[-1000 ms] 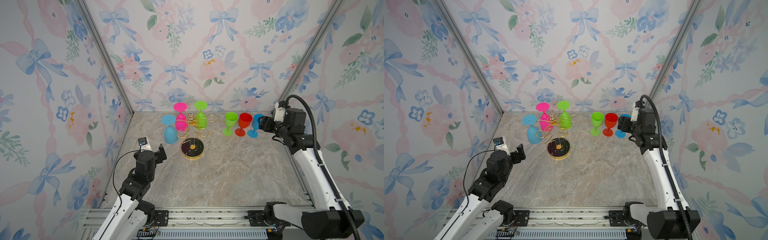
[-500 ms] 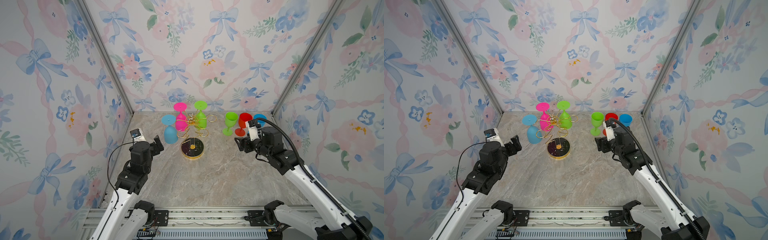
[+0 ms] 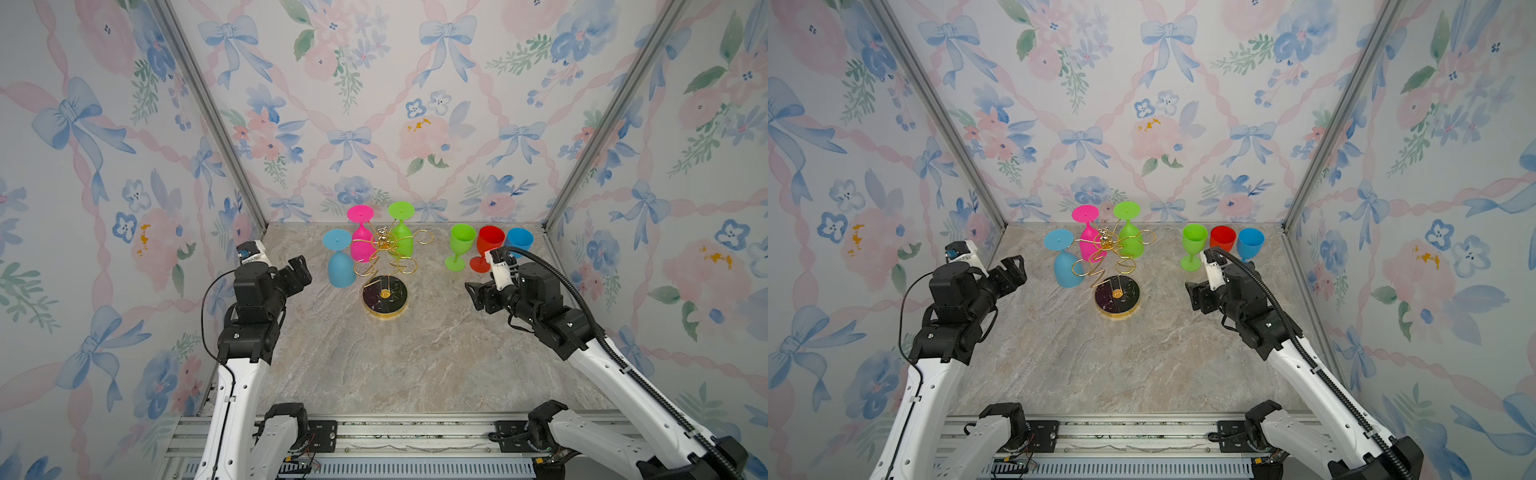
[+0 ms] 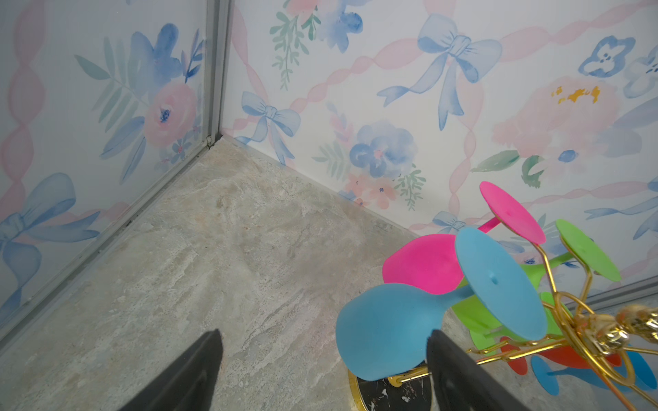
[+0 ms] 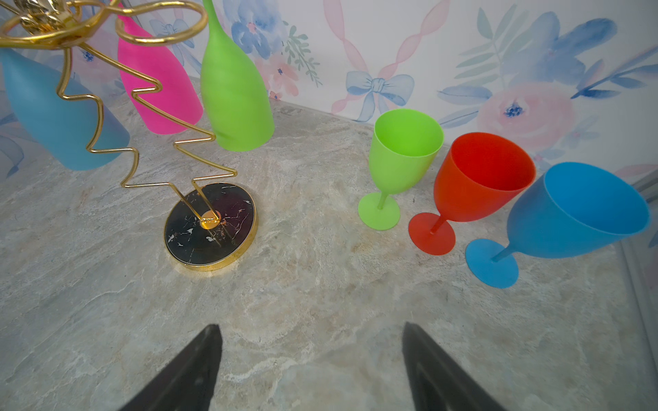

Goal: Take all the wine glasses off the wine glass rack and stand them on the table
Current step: 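Reach the left gripper to the stem of the blue glass on the rack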

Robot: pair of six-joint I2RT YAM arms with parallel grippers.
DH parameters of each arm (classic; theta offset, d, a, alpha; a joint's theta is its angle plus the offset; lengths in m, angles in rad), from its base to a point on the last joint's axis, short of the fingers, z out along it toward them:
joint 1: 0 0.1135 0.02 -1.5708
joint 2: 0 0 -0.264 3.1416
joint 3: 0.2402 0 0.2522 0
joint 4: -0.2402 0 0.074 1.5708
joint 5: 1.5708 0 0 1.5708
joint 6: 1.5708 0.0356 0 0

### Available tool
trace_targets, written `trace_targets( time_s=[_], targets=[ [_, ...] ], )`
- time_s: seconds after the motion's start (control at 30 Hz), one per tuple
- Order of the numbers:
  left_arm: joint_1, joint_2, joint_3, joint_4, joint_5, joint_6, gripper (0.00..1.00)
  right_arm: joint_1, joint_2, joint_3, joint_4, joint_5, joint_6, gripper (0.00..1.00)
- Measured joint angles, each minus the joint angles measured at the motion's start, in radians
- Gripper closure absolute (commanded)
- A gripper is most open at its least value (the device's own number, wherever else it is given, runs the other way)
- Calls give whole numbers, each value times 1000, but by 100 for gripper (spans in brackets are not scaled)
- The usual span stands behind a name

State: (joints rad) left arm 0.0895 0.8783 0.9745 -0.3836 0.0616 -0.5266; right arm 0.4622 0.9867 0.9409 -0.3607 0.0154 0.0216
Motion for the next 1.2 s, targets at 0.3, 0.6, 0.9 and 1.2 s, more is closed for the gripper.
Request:
trace_targets(
  time_s=[0.3, 0.6, 0.9, 1.2],
  targets=[
    [36, 109, 79, -9, 233, -47, 16, 6, -27, -3, 0, 8, 0, 18],
    [45, 191, 175, -7, 400, -117, 26, 6, -45, -18, 5, 20, 5, 18],
    [45, 268, 200, -8, 510, -161, 31, 6, -54, -29, 6, 23, 16, 18],
    [45, 322, 244, -7, 591, -198, 38, 12, -56, -38, 6, 23, 23, 18]
  ],
)
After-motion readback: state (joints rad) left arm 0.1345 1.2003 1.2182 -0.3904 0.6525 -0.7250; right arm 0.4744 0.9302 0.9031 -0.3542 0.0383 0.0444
